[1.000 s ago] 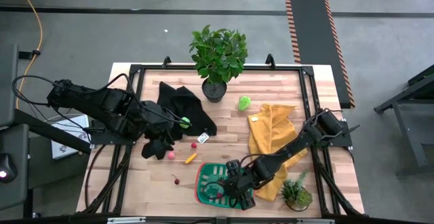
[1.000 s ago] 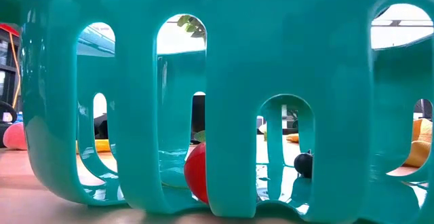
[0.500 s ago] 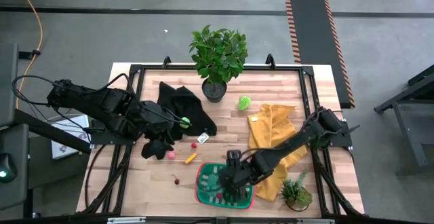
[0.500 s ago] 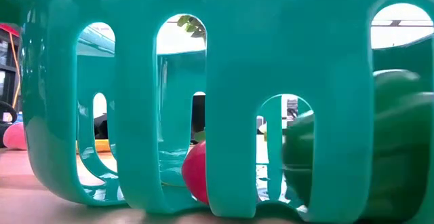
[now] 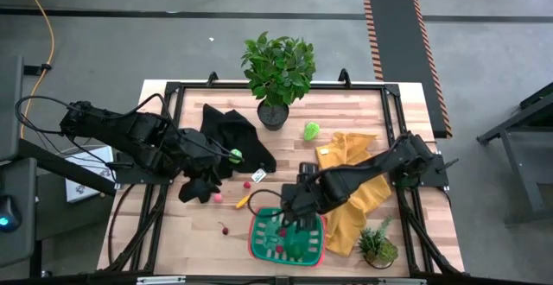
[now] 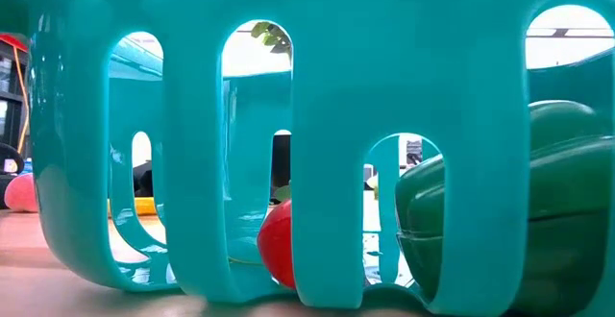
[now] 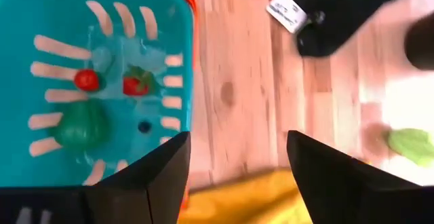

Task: Pick and placing Produce into tupperware
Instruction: Put the red raspberry into the blue bin

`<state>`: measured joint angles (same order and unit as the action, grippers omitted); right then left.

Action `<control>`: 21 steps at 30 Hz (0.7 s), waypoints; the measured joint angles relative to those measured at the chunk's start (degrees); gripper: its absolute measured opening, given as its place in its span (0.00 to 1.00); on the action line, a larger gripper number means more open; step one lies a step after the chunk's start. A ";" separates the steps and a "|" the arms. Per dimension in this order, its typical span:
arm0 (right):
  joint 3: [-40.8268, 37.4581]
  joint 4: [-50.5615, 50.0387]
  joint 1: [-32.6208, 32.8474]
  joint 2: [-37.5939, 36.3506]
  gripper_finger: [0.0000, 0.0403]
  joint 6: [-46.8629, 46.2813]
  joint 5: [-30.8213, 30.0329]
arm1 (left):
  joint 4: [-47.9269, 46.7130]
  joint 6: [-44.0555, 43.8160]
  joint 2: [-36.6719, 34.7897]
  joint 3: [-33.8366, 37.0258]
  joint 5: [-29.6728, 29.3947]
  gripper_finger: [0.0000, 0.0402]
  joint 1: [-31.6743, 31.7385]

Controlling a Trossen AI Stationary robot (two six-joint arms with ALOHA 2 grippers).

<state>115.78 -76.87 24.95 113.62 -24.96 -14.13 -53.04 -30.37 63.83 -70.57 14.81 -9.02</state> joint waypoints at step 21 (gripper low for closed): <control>-6.16 -11.56 5.95 -27.24 0.48 -21.45 -26.02 | 0.01 0.54 0.00 0.00 -0.49 0.28 0.00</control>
<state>109.62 -88.43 30.90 86.37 -46.41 -40.15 -53.03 -29.83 63.83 -70.57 14.31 -9.02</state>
